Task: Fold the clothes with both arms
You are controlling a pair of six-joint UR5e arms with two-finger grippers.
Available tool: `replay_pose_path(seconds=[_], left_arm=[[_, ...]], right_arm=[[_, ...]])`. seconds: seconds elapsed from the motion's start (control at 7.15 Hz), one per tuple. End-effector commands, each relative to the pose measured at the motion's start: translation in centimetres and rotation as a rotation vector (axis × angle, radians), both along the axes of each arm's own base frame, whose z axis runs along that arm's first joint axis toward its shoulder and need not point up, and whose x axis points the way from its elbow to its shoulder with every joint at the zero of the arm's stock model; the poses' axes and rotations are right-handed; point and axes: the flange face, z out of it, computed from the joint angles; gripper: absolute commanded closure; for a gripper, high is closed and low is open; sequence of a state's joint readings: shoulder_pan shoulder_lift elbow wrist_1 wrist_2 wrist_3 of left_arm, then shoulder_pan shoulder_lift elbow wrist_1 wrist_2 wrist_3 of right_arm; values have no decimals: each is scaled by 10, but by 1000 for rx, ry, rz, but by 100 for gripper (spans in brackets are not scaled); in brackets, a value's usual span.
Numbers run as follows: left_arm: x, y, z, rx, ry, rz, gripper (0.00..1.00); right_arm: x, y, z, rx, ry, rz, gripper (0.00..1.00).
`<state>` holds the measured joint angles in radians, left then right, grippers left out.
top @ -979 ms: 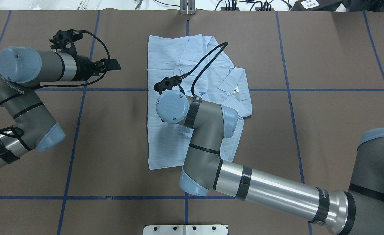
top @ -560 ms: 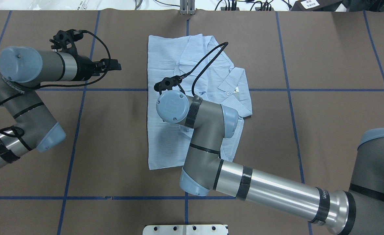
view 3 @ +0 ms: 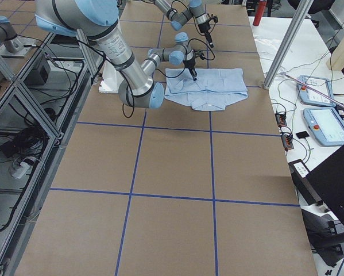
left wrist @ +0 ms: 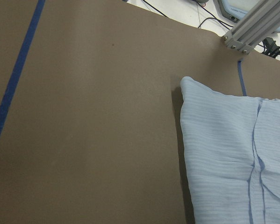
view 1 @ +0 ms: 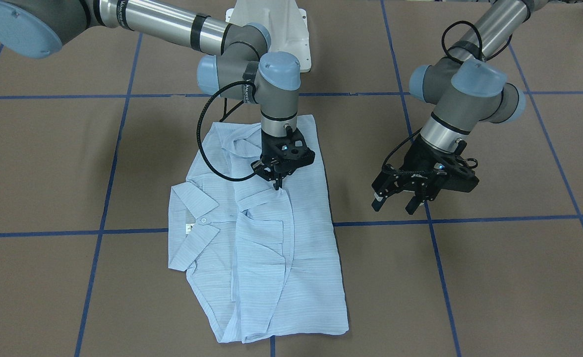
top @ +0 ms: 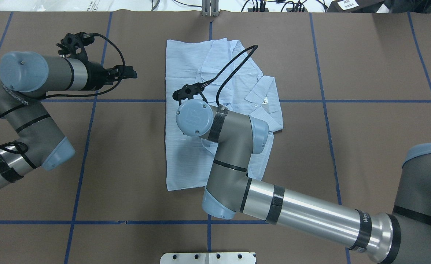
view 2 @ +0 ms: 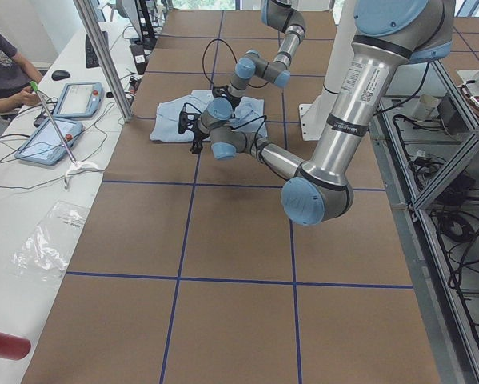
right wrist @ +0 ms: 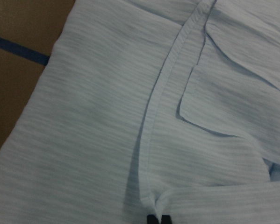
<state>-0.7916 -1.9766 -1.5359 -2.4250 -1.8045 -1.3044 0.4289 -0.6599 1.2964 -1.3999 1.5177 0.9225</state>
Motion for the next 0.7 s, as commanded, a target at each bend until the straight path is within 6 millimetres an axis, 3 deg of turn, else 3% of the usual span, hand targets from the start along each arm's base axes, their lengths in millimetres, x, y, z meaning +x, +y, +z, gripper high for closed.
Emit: replay_pose_path(seconds=[0.0, 0.42, 0.56], left_arm=[[2, -1, -6, 0, 7, -1, 0], [7, -4, -24, 10, 24, -3, 0], [7, -4, -24, 10, 23, -4, 0]], right_arm=[[17, -15, 14, -23, 4, 43, 100], [102, -31, 81, -50, 21, 103, 100], [126, -29, 93, -80, 56, 109, 100]])
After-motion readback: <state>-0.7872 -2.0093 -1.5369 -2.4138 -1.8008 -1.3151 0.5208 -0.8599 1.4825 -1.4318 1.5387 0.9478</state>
